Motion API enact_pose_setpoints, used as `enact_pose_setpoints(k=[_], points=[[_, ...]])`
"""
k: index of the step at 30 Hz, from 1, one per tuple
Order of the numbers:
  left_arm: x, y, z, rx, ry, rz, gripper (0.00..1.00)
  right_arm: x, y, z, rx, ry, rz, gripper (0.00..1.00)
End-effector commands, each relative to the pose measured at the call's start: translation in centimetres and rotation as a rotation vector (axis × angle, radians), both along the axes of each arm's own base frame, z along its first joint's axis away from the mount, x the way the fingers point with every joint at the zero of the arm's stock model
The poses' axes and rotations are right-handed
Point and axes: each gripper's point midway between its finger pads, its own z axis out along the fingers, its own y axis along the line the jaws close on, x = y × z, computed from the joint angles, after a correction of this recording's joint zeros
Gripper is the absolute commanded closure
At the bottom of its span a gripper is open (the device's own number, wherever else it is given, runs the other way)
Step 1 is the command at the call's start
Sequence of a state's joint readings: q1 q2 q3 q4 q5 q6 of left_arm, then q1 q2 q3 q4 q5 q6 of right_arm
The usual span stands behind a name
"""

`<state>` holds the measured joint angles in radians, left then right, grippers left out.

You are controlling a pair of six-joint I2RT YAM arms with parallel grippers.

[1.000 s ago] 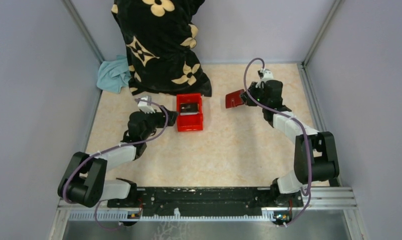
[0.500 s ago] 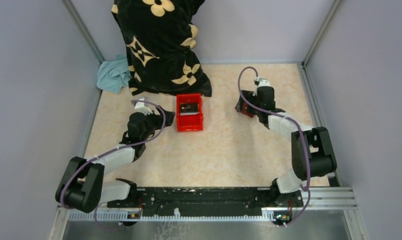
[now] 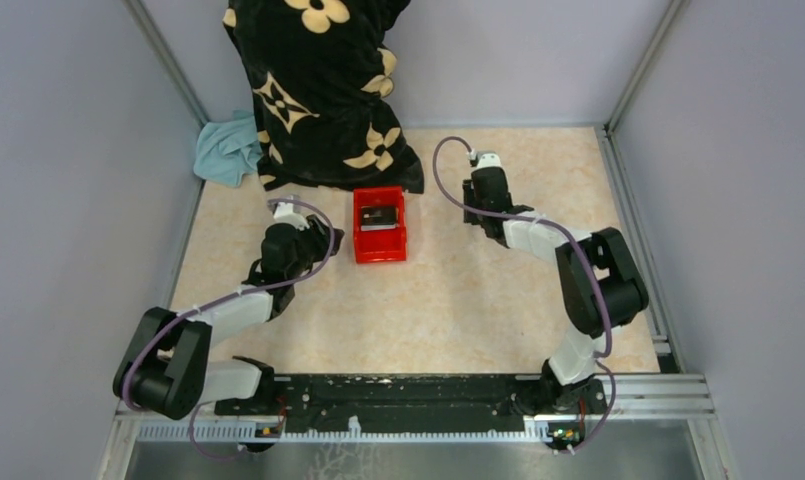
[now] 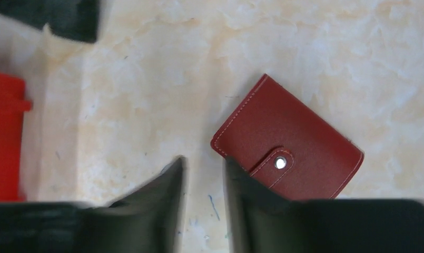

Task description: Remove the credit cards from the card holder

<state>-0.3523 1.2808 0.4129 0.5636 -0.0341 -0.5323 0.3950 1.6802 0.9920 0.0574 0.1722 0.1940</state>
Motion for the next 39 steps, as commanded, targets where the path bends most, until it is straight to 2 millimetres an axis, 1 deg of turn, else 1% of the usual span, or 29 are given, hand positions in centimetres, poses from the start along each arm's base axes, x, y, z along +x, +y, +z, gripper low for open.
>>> enact_pose_setpoints(k=[1, 2, 3, 4, 5, 6, 7, 8, 9, 11, 14, 16, 18, 20, 25, 27, 29, 31, 34, 35, 37, 39], points=[[0.6, 0.2, 1.4, -0.009, -0.033, 0.032, 0.57, 3.4, -2.4, 2.3, -0.006, -0.074, -0.152, 0.45], [0.6, 0.4, 1.3, -0.01, -0.028, 0.045, 0.57, 4.0, -2.9, 2.4, 0.027, -0.067, -0.167, 0.36], [0.7, 0.7, 1.1, -0.006, -0.024, 0.062, 0.55, 4.6, -3.3, 2.3, 0.062, -0.056, -0.178, 0.32], [0.8, 0.9, 1.0, -0.004, -0.018, 0.077, 0.49, 5.1, -3.7, 2.3, 0.091, -0.052, -0.191, 0.3], [0.9, 1.1, 0.9, -0.003, -0.015, 0.089, 0.41, 5.7, -4.1, 2.2, 0.102, -0.051, -0.201, 0.3], [0.9, 1.1, 1.0, -0.002, -0.017, 0.092, 0.33, 6.2, -4.7, 2.0, 0.103, -0.047, -0.22, 0.31], [0.9, 1.1, 1.0, 0.0, -0.017, 0.088, 0.27, 6.7, -5.2, 1.7, 0.099, -0.036, -0.243, 0.35], [0.9, 1.0, 0.9, 0.006, -0.016, 0.08, 0.23, 7.1, -5.7, 1.2, 0.094, -0.02, -0.263, 0.42], [0.9, 0.9, 0.9, 0.008, -0.012, 0.076, 0.21, 7.4, -6.1, 0.7, 0.092, -0.002, -0.274, 0.5], [1.0, 1.2, 0.5, 0.02, 0.001, 0.091, 0.2, 7.8, -6.5, -0.4, 0.093, 0.016, -0.292, 0.64], [1.2, 1.4, 0.0, 0.024, 0.029, 0.11, 0.21, 7.7, -5.7, -2.2, 0.104, 0.059, -0.265, 0.71], [1.3, 1.2, -0.2, 0.021, 0.043, 0.109, 0.21, 7.1, -5.1, -3.3, 0.1, 0.085, -0.246, 0.74], [1.4, 1.0, -0.3, 0.014, 0.055, 0.102, 0.21, 5.9, -4.6, -4.4, 0.082, 0.113, -0.234, 0.75], [1.4, 0.7, -0.4, 0.005, 0.064, 0.092, 0.21, 4.2, -3.7, -5.3, 0.073, 0.136, -0.206, 0.76], [1.3, 0.7, -1.1, -0.001, 0.108, 0.107, 0.22, -0.8, 0.5, -6.1, 0.076, 0.156, -0.094, 0.77], [1.3, 0.6, -0.6, -0.011, 0.101, 0.099, 0.22, -3.0, 2.5, -6.2, 0.094, 0.172, -0.032, 0.76], [1.0, 0.5, 0.2, -0.021, 0.075, 0.091, 0.22, -5.1, 4.1, -5.9, 0.099, 0.186, 0.034, 0.76], [0.8, 0.6, 1.2, -0.024, 0.033, 0.09, 0.23, -7.2, 5.0, -5.1, 0.083, 0.185, 0.08, 0.76], [0.2, 0.3, 2.6, -0.037, -0.018, 0.077, 0.24, -10.0, 6.0, -2.1, 0.113, 0.138, 0.147, 0.75], [0.0, 0.1, 3.0, -0.041, -0.031, 0.068, 0.25, -10.7, 6.0, -1.3, 0.132, 0.124, 0.156, 0.76], [-0.3, -0.8, 3.6, -0.054, -0.054, 0.044, 0.27, -11.5, 5.6, 1.1, 0.177, 0.064, 0.155, 0.76], [-0.6, -2.5, 4.2, -0.06, -0.08, -0.003, 0.27, -11.7, 4.5, 3.5, 0.194, -0.029, 0.135, 0.76]])
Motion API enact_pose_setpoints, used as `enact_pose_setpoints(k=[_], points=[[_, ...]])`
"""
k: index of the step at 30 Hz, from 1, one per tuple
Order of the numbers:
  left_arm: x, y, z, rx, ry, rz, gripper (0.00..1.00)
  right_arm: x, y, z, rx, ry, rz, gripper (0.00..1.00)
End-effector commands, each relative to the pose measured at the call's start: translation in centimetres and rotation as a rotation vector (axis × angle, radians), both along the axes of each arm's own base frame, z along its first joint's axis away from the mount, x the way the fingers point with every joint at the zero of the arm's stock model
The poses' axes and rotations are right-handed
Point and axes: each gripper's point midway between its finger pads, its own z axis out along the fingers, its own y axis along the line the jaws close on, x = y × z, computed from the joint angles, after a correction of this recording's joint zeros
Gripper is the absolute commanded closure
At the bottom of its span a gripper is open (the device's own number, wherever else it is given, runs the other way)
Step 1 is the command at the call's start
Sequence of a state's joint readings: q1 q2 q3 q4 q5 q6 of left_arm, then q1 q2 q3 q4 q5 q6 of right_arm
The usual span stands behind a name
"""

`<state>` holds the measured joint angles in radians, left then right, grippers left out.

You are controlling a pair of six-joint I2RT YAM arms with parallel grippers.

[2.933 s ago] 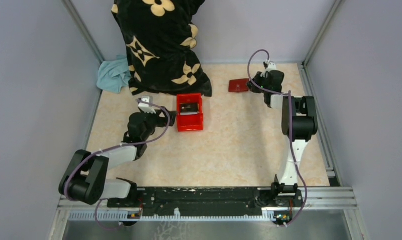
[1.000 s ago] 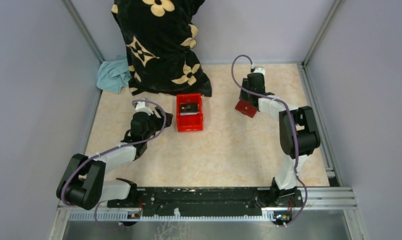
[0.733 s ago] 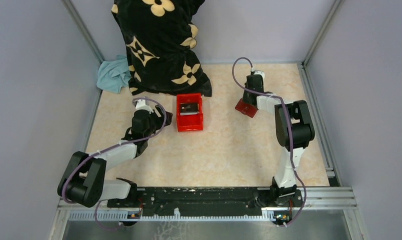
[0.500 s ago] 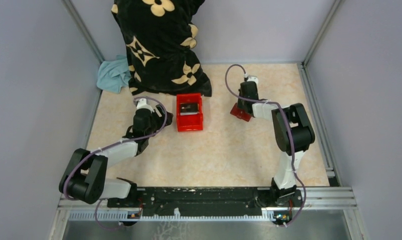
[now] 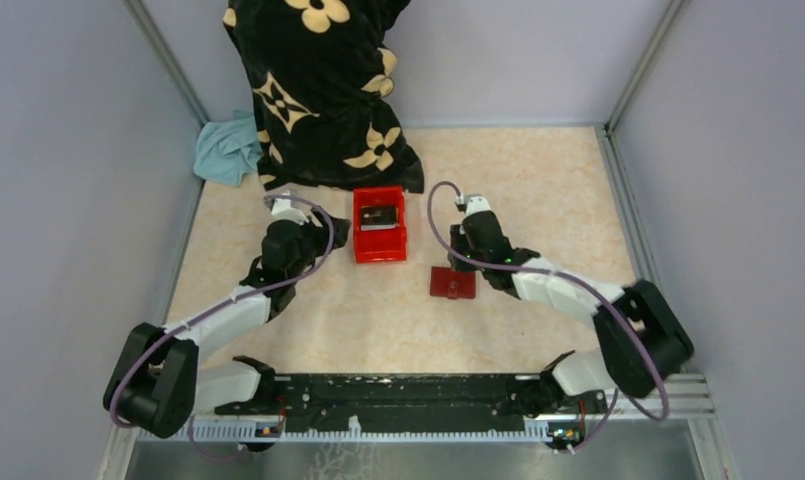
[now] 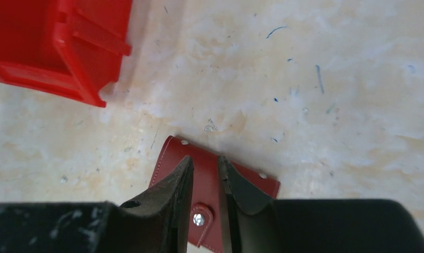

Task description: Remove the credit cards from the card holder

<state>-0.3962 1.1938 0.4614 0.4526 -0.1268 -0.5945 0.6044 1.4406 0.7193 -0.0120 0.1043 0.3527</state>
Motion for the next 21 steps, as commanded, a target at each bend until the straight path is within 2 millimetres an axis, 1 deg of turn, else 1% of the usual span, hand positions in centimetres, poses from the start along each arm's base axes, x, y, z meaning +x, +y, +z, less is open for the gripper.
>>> enact_pose_setpoints(k=[1, 2, 3, 4, 5, 6, 7, 8, 9, 10, 11, 12, 13, 15, 19, 21], points=[[-0.5, -3.5, 1.6, 0.003, -0.084, -0.097, 0.24, 0.0, -1.7, 7.0, 0.11, -0.222, -0.071, 0.77], [-0.4, -5.0, 1.8, 0.039, -0.097, -0.124, 0.23, 0.0, -2.5, 7.7, 0.119, -0.267, -0.103, 0.78], [-0.4, -6.5, 1.6, 0.089, -0.092, -0.142, 0.22, -0.3, -2.9, 8.2, 0.153, -0.292, -0.131, 0.67], [-0.4, -7.9, 1.5, 0.141, -0.091, -0.156, 0.21, -0.7, -3.0, 8.4, 0.204, -0.292, -0.152, 0.4], [-0.5, -9.3, 1.7, 0.191, -0.101, -0.166, 0.21, -1.2, -2.6, 8.6, 0.28, -0.294, -0.145, 0.11], [-0.7, -10.6, 1.9, 0.24, -0.123, -0.184, 0.21, -1.5, -1.5, 9.6, 0.382, -0.317, -0.093, 0.09], [-1.0, -11.9, 2.1, 0.258, -0.136, -0.218, 0.21, -2.4, 0.0, 10.3, 0.462, -0.318, -0.004, 0.18], [-1.2, -13.2, 2.3, 0.261, -0.149, -0.261, 0.22, -3.2, 1.0, 10.6, 0.505, -0.296, 0.049, 0.39], [-1.4, -14.2, 2.4, 0.255, -0.162, -0.312, 0.25, -4.0, 1.7, 10.5, 0.526, -0.262, 0.072, 0.67], [-1.6, -15.1, 2.6, 0.255, -0.179, -0.358, 0.28, -4.6, 2.0, 10.0, 0.518, -0.235, 0.076, 0.88], [-1.5, -15.8, 2.7, 0.255, -0.19, -0.387, 0.32, -5.2, 2.0, 9.4, 0.49, -0.221, 0.072, 1.0], [-1.4, -16.3, 2.6, 0.259, -0.195, -0.407, 0.39, -5.6, 1.8, 8.8, 0.458, -0.216, 0.055, 1.0], [-1.2, -17.0, 2.5, 0.267, -0.198, -0.431, 0.42, -6.2, 1.5, 8.2, 0.432, -0.216, 0.043, 1.0], [-0.8, -18.2, 1.7, 0.289, -0.167, -0.47, 0.46, -7.2, 0.9, 6.7, 0.405, -0.188, 0.014, 1.0], [-0.3, -21.3, -0.3, 0.31, -0.095, -0.59, 0.47, -9.5, 0.2, 4.2, 0.412, -0.126, -0.008, 1.0], [0.0, -22.9, -0.7, 0.291, -0.077, -0.635, 0.46, -10.2, -0.5, 2.8, 0.396, -0.104, -0.036, 1.0]])
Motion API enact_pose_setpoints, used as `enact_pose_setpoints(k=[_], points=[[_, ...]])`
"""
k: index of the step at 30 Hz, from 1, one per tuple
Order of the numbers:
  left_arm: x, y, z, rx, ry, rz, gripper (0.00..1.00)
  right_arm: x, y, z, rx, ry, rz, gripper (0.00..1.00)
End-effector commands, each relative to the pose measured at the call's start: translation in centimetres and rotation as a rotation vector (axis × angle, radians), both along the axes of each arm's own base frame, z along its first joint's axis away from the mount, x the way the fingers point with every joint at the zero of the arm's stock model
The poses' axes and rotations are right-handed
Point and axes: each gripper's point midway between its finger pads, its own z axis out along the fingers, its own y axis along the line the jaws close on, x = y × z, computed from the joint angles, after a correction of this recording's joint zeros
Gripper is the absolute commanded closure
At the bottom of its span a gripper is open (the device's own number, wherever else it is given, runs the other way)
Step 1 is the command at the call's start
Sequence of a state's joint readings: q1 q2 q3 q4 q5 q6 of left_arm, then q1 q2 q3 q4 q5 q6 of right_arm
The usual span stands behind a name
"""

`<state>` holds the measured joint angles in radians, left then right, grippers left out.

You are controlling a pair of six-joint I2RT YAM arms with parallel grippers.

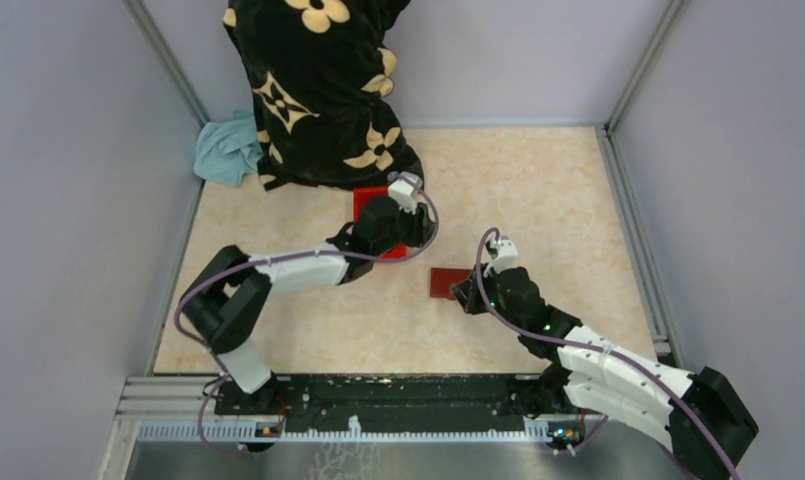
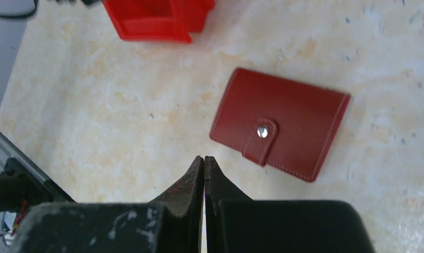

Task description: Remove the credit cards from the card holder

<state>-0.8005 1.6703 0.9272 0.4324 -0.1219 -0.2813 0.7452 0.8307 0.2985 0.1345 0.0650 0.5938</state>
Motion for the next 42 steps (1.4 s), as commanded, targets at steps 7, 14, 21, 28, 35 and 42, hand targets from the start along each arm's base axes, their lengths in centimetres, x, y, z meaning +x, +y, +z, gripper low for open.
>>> enact_pose_setpoints(k=[7, 14, 21, 28, 35, 42], points=[[1.5, -4.9, -5.6, 0.146, 0.143, -0.122, 0.45, -1.6, -1.8, -5.1, -0.029, 0.122, -0.098, 1.0], [0.7, -4.0, -10.2, 0.244, 0.213, -0.137, 0.43, -1.9, -1.6, -7.0, -0.032, 0.185, -0.107, 1.0], [-2.0, -2.9, -12.5, 0.289, 0.277, -0.125, 0.42, 0.0, -2.5, -6.8, -0.055, 0.192, -0.148, 1.0], [-4.6, -3.3, -14.7, 0.31, 0.366, -0.157, 0.42, 3.3, -3.6, -5.1, -0.125, 0.141, -0.197, 1.0], [-5.8, -3.4, -13.3, 0.237, 0.395, -0.163, 0.42, 7.2, -4.6, -3.0, -0.166, 0.097, -0.201, 1.0], [-5.9, -3.6, -12.2, 0.208, 0.394, -0.17, 0.42, 9.9, -2.2, -0.5, -0.135, 0.054, -0.136, 1.0]])
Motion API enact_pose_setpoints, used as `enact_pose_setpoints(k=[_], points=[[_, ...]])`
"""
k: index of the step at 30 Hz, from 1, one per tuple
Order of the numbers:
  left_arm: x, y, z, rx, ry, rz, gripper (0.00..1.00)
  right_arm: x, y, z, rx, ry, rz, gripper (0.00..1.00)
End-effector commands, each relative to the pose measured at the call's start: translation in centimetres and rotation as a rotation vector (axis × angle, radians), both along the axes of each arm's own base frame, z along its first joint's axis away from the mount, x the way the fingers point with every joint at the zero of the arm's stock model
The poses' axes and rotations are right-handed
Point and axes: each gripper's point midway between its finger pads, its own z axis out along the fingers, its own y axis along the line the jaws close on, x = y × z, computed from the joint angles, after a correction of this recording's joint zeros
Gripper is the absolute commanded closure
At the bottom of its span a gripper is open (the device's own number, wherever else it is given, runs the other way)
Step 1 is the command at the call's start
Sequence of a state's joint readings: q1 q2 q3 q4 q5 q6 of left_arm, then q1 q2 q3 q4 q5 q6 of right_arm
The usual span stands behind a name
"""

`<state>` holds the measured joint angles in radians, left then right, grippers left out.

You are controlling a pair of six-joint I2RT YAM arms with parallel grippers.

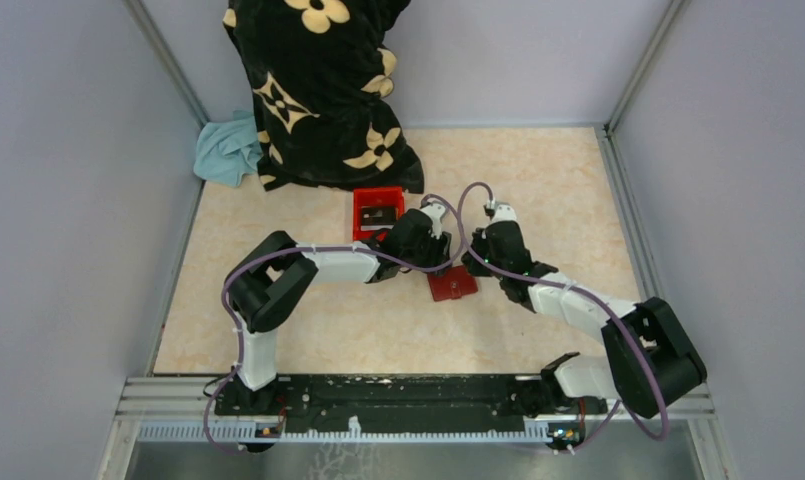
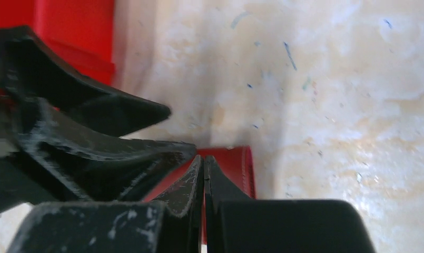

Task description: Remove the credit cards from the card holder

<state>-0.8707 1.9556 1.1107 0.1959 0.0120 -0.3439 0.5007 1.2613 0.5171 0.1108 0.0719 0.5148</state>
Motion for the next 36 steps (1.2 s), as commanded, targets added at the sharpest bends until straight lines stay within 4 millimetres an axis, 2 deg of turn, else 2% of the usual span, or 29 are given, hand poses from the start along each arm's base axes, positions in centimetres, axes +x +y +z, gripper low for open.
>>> enact_pose_setpoints(k=[1, 5, 9, 11, 13, 17, 23, 30, 34, 36], points=[[-1.8, 1.3, -1.5, 0.05, 0.072, -0.002, 0.42, 1.3, 2.6, 4.1, 0.09, -0.111, 0.106, 1.0], [-1.3, 1.9, -1.4, 0.067, 0.058, 0.023, 0.42, -1.9, 3.0, 2.6, 0.073, -0.068, 0.098, 1.0], [-1.0, 2.3, -1.5, 0.063, 0.076, 0.044, 0.4, -7.0, 4.9, 0.0, 0.082, -0.004, 0.136, 1.0], [-0.9, 2.6, -1.6, 0.067, 0.082, 0.049, 0.39, -8.8, 4.6, -2.0, 0.094, 0.055, 0.132, 1.0], [-0.9, 2.6, -1.6, 0.071, 0.08, 0.054, 0.38, -9.5, 3.5, -3.4, 0.076, 0.086, 0.1, 1.0], [-0.9, 2.6, -1.3, 0.058, 0.083, 0.059, 0.38, -8.5, 1.9, -3.8, -0.009, 0.074, 0.05, 1.0], [-1.0, 2.7, -1.1, 0.049, 0.088, 0.064, 0.39, -4.8, 0.0, -3.9, 0.003, 0.115, -0.011, 1.0], [-0.9, 2.9, -0.7, 0.046, 0.076, 0.078, 0.4, 0.3, -0.9, -1.0, -0.06, 0.026, -0.026, 1.0], [-0.7, 3.0, -1.1, 0.059, 0.081, 0.086, 0.43, 1.0, -0.9, 1.0, -0.078, -0.035, -0.005, 1.0], [-0.6, 3.2, -1.2, 0.063, 0.081, 0.09, 0.52, 0.9, -0.6, 2.2, -0.073, -0.072, 0.024, 1.0]])
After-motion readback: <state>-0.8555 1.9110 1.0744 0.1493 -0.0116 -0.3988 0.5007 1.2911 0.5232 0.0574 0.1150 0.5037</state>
